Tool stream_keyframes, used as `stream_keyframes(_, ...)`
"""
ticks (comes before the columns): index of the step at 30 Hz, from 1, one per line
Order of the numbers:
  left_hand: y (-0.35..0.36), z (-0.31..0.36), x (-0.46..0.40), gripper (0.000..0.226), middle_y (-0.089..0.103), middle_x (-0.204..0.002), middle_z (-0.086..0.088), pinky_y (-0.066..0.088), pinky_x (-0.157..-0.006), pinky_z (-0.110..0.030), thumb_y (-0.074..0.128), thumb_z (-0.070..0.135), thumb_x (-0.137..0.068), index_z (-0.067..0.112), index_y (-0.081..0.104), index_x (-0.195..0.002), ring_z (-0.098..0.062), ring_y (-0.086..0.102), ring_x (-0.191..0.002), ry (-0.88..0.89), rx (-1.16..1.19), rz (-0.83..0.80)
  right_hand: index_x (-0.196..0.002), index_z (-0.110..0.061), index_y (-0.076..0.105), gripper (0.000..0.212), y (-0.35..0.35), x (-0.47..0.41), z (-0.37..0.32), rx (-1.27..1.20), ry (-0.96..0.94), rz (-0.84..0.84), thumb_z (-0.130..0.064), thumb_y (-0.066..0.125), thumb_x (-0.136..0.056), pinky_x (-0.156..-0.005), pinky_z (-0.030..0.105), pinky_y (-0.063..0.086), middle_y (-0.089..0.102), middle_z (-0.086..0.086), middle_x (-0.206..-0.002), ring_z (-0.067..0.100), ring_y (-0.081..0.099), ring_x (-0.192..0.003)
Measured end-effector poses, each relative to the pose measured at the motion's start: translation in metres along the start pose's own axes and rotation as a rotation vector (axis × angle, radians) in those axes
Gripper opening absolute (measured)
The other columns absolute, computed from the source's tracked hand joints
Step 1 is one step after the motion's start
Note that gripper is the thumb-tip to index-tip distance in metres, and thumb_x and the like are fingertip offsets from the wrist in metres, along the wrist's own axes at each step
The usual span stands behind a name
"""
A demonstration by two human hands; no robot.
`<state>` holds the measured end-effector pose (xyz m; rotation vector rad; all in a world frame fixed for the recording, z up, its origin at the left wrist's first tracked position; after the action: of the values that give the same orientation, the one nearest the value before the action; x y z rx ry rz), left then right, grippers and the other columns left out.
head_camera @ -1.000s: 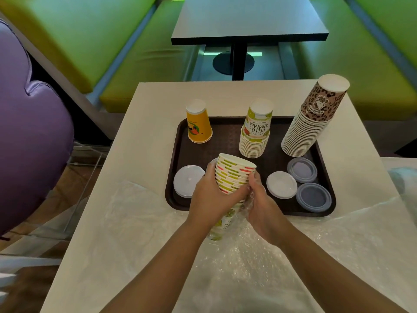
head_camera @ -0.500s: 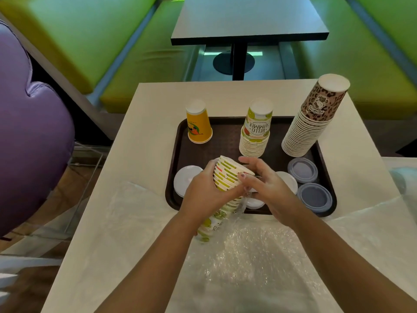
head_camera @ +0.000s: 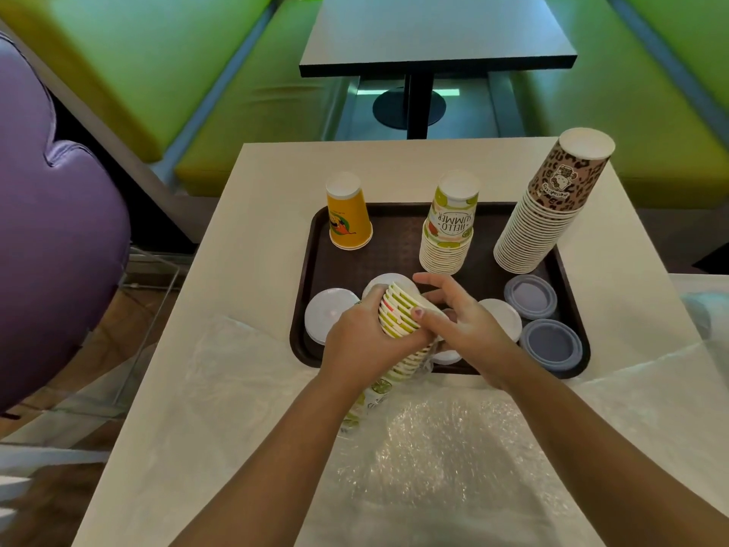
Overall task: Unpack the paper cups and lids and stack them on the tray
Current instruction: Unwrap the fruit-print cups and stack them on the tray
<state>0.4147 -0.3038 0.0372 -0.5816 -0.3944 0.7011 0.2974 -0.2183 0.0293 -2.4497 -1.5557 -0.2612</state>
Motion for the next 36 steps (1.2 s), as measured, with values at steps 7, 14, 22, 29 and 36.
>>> stream_keyframes(7, -0.002, 0.002, -0.001, 0.046, 0.066, -0.084, 0.012, 0.054, -0.066, -0.023, 0.070, 0.058, -0.073, 0.031, 0.054, -0.106, -0.002, 0.064, -0.075, -0.002, 0.038, 0.024, -0.119, -0.038, 0.046, 0.029, -0.005, -0.006, -0.002, -0.096, -0.029, 0.115, -0.023, 0.053, -0.094, -0.074, 0.029, 0.056, 0.059, -0.001, -0.112, 0.013, 0.063, -0.099)
stream_keyframes(14, -0.003, 0.002, 0.001, 0.057, 0.066, -0.094, 0.014, 0.049, -0.066, -0.013, 0.069, 0.055, -0.074, 0.033, 0.049, -0.123, 0.000, 0.063, -0.083, 0.010, 0.096, 0.052, -0.119, -0.036, 0.051, 0.030, -0.005, -0.008, -0.009, 0.044, -0.040, 0.013, -0.027, 0.058, -0.092, -0.078, 0.025, 0.055, 0.061, -0.007, -0.108, 0.010, 0.062, -0.097)
stream_keyframes(22, -0.009, -0.001, -0.004, 0.042, 0.067, -0.087, 0.017, 0.050, -0.068, -0.013, 0.069, 0.053, -0.076, 0.033, 0.056, -0.110, 0.006, 0.063, -0.080, -0.021, 0.185, 0.007, -0.136, -0.053, 0.029, 0.049, -0.010, -0.003, -0.019, 0.366, -0.408, -0.154, -0.031, 0.047, -0.096, -0.099, 0.019, 0.043, 0.035, -0.022, -0.140, -0.001, 0.037, -0.129)
stream_keyframes(29, -0.009, 0.001, -0.009, 0.034, 0.068, -0.091, 0.014, 0.053, -0.077, -0.021, 0.070, 0.045, -0.078, 0.036, 0.055, -0.108, 0.005, 0.064, -0.083, -0.042, 0.256, -0.075, -0.143, -0.028, 0.033, 0.090, -0.014, -0.007, -0.025, 1.264, -0.864, -0.020, -0.005, 0.078, -0.069, -0.101, 0.045, 0.039, 0.031, 0.008, -0.150, 0.030, 0.034, -0.134)
stream_keyframes(36, -0.013, 0.009, -0.016, 0.037, 0.068, -0.089, 0.013, 0.052, -0.072, -0.017, 0.071, 0.047, -0.076, 0.031, 0.056, -0.106, 0.005, 0.063, -0.081, -0.019, 0.214, -0.028, -0.134, -0.022, 0.040, 0.053, -0.023, -0.025, -0.031, 1.318, -1.119, 0.139, -0.022, 0.060, -0.085, -0.100, 0.042, 0.038, 0.041, 0.006, -0.132, 0.027, 0.047, -0.118)
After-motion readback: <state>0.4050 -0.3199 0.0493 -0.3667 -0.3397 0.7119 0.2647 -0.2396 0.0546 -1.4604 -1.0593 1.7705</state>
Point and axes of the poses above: each hand's wrist, its own x-axis away from the middle knuckle, its own y-axis out of the palm, z = x × y, the point moved 3 cm from there along -x, towards the middle knuckle
